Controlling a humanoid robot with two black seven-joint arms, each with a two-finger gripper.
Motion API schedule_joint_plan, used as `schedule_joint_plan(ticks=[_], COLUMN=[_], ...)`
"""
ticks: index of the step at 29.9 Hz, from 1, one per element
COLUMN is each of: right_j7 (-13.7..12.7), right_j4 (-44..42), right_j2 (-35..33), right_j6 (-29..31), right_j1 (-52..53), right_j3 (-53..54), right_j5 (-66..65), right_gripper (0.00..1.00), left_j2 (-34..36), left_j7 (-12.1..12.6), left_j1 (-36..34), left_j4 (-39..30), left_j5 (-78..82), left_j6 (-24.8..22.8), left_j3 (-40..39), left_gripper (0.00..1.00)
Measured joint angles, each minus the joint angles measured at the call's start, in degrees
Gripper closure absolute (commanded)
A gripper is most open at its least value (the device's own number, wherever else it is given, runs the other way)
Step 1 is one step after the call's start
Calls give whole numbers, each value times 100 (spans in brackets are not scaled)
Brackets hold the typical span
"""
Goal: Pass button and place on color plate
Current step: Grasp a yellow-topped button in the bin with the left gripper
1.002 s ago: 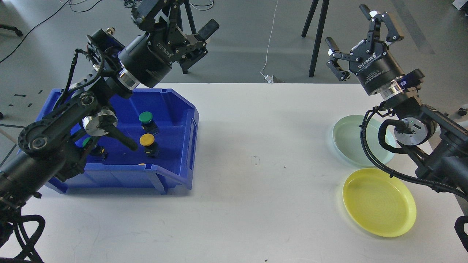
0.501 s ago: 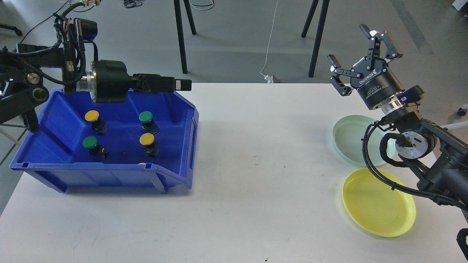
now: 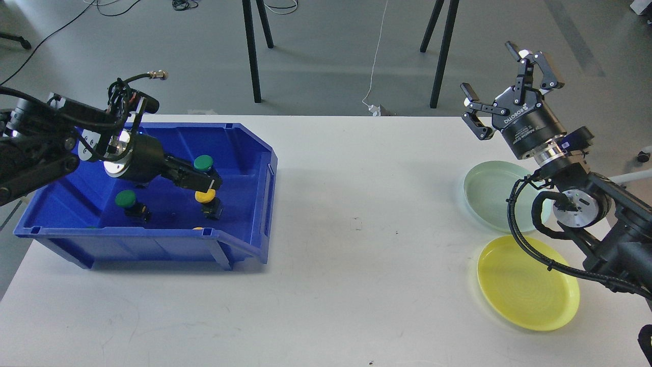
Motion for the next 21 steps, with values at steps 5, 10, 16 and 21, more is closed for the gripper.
schedule_joint_plan(ticks=[5, 10, 16, 21], right_j7=[0, 0, 0, 0], right_j4=[0, 0, 0, 5], right_j2=[0, 1, 0, -14], right_j6=[0, 0, 0, 0], right_j1=[-50, -69, -96, -119], right_j3=[1, 1, 5, 79], right_j5=[0, 0, 0, 0], right_gripper=[1, 1, 1, 1], left_j2=[-167, -190, -199, -312], left_j7=[0, 0, 0, 0], left_j1=[155, 187, 262, 325], left_j4=[145, 156, 163, 236], left_j5=[58, 61, 55, 45], left_j6=[0, 0, 0, 0], left_j3=[-4, -20, -44, -63], left_gripper=[0, 0, 2, 3])
